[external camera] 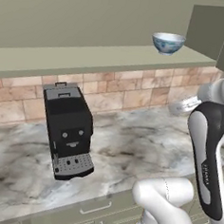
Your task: Take the smaller bowl and place it next to the appetizer plate on the dining counter , and place the larger bowl next to the plate with cooked food.
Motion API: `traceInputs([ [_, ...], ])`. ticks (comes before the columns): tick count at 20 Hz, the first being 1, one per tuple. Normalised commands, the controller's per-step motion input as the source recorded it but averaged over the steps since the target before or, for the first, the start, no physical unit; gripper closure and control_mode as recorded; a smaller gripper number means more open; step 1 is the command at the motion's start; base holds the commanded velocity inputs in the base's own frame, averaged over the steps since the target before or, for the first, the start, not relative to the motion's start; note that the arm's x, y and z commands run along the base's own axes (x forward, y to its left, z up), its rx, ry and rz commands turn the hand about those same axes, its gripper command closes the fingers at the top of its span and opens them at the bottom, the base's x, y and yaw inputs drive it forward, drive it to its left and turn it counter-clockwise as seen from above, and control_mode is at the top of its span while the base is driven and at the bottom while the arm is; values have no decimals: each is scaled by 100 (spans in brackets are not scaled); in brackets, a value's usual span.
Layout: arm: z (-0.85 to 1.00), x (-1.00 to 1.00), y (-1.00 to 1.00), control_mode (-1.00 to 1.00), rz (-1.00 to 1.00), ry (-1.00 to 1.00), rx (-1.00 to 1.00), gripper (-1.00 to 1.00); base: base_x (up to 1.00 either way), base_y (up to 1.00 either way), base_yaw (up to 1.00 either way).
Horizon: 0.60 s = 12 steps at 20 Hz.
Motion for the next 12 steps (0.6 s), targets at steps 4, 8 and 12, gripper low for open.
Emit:
traceInputs([
  [4, 45, 0, -9, -100, -8, -12, 0, -100, 0, 0, 0],
  [8, 41, -4, -14, -100, -20, -13, 13, -100, 0, 0, 0],
  [12, 29, -13, -46, -100, -19, -2, 40, -100, 0, 0, 0],
])
